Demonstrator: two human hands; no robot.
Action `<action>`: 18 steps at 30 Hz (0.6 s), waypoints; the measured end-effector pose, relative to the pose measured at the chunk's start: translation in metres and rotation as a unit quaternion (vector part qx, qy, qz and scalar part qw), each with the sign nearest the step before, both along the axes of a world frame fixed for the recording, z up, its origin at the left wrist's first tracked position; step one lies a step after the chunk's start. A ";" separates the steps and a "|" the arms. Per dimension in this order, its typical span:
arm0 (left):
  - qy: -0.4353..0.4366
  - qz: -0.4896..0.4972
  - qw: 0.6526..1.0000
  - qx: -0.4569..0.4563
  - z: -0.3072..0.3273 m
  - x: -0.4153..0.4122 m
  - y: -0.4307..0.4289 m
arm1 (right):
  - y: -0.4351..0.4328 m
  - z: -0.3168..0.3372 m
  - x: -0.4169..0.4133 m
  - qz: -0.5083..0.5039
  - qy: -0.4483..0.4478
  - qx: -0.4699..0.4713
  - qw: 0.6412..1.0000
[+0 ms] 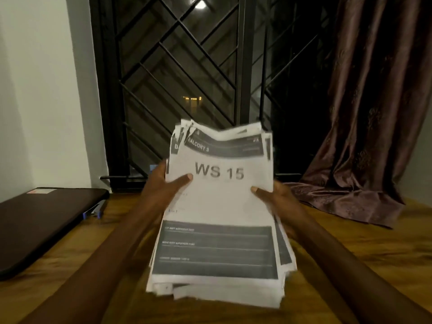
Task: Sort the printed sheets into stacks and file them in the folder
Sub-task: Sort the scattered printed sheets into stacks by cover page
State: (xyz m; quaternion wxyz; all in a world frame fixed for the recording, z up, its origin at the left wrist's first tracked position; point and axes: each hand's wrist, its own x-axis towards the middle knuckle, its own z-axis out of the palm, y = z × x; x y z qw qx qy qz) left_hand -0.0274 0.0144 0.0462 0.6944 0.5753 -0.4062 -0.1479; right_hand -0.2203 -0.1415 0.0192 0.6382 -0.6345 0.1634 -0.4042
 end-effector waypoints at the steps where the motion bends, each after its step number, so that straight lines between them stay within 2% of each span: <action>1: -0.010 -0.007 1.000 -0.017 0.013 -0.003 0.004 | 0.006 0.011 0.002 -0.060 -0.026 -0.057 0.996; 4: -0.016 -0.002 0.998 -0.068 0.052 -0.013 0.016 | 0.034 0.042 0.009 -0.148 -0.083 -0.207 0.963; 6: -0.001 0.014 0.995 -0.100 0.069 -0.017 0.021 | 0.050 0.056 0.013 -0.146 -0.107 -0.243 0.953; 9: -0.004 0.028 0.989 -0.145 0.077 -0.017 0.028 | 0.058 0.071 0.017 -0.118 -0.130 -0.233 0.957; 12: -0.007 0.011 0.979 -0.201 0.069 -0.008 0.040 | 0.053 0.071 0.017 -0.105 -0.120 -0.167 0.973; 15: 0.002 0.022 0.984 -0.175 0.051 0.003 0.047 | 0.047 0.062 0.015 -0.027 -0.104 -0.104 0.989; 18: 0.057 -0.021 0.990 -0.130 0.030 0.017 0.049 | 0.038 0.051 0.014 0.023 -0.044 -0.100 0.994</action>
